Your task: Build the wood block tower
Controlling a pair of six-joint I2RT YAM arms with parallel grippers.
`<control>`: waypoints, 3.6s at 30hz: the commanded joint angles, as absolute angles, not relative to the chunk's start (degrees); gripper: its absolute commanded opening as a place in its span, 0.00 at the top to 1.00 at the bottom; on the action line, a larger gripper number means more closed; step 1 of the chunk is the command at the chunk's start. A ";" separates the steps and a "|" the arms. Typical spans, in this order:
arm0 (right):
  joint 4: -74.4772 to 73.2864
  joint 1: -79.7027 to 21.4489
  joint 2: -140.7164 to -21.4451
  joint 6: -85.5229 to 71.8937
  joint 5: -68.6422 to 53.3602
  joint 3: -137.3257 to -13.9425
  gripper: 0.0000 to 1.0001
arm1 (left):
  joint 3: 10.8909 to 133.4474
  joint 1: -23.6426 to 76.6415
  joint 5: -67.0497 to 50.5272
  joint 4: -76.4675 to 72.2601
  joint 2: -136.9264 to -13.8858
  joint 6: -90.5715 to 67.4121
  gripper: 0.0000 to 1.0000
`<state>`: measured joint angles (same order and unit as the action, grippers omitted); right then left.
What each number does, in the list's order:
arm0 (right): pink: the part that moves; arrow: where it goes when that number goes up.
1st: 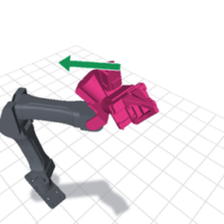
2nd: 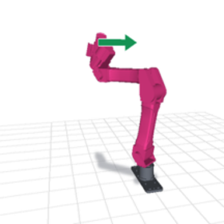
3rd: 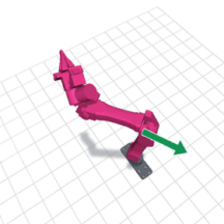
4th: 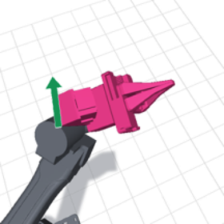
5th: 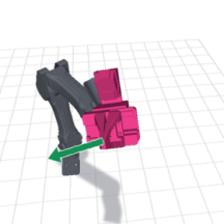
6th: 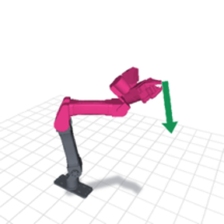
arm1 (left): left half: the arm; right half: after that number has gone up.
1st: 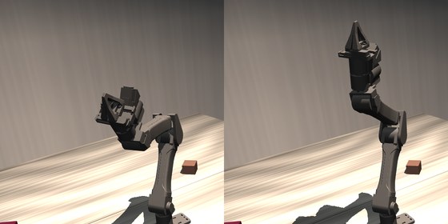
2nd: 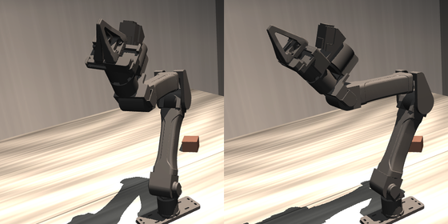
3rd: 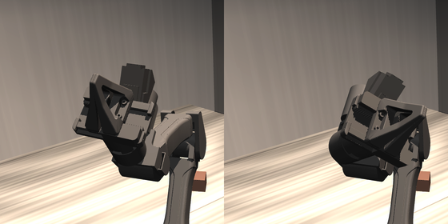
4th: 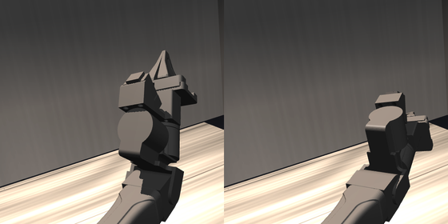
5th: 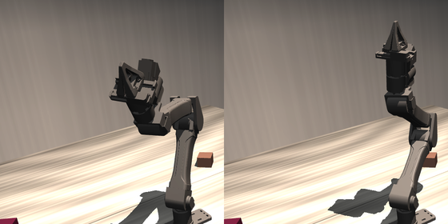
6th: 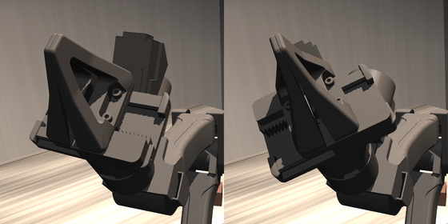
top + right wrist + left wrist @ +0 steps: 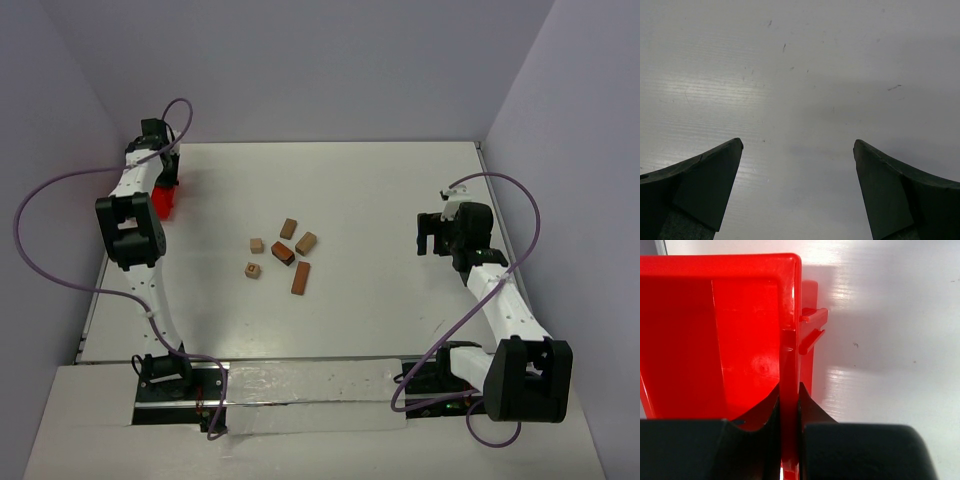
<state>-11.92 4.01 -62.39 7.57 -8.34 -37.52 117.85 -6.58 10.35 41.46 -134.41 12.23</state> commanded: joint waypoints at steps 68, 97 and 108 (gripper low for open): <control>-12.13 3.20 -57.62 9.23 -14.73 -39.69 0.00 | 84.01 34.54 -3.10 29.57 -105.84 -6.35 0.41; -11.94 3.25 -57.48 9.16 -13.45 -39.46 0.00 | 67.29 43.95 -0.36 30.97 -97.22 -15.36 0.37; -11.87 3.16 -57.74 9.32 -13.36 -39.37 0.00 | 69.96 44.99 -2.28 31.11 -103.96 -17.75 0.37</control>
